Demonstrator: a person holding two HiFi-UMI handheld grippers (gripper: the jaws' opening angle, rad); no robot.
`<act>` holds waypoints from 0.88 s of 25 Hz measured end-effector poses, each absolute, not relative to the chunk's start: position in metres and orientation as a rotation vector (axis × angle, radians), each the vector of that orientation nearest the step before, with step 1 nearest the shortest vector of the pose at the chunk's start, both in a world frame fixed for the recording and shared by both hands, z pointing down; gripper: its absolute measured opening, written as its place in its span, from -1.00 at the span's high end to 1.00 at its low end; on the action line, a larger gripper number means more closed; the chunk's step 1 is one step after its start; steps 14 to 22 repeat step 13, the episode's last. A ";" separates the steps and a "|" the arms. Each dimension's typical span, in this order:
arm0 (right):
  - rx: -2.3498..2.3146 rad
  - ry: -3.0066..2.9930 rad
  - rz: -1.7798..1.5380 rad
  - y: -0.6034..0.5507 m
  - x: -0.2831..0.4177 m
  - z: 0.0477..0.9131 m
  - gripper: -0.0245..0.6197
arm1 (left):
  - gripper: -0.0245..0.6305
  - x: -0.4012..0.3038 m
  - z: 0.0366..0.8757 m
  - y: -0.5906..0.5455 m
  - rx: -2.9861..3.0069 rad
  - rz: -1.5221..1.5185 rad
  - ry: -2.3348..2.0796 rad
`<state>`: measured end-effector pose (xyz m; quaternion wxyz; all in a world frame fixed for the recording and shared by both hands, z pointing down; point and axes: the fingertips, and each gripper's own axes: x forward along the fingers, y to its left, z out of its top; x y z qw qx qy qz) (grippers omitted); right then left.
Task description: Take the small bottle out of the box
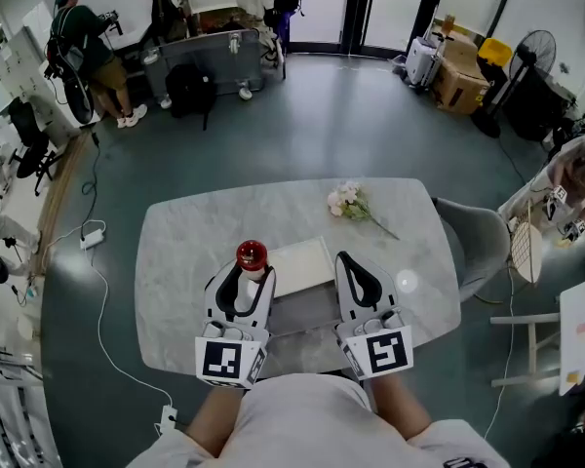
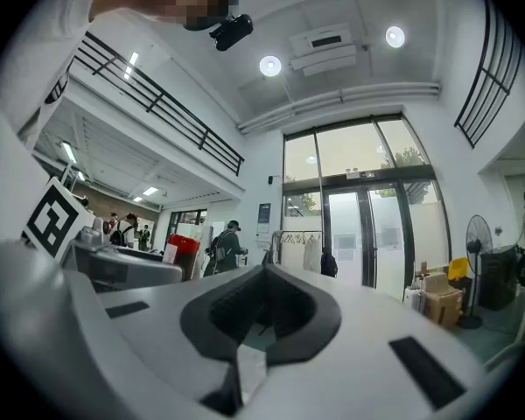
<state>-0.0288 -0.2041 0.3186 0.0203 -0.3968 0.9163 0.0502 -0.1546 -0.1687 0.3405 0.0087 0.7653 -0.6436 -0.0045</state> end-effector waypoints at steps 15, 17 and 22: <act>-1.246 2.840 0.153 -0.206 -0.028 0.318 0.84 | 0.28 -0.155 0.339 -0.168 2.390 -0.010 -2.006; -1.246 2.840 0.153 -0.206 -0.028 0.318 0.84 | 0.28 -0.155 0.339 -0.168 2.390 -0.010 -2.006; -1.246 2.840 0.153 -0.206 -0.028 0.318 0.84 | 0.28 -0.155 0.339 -0.168 2.390 -0.010 -2.006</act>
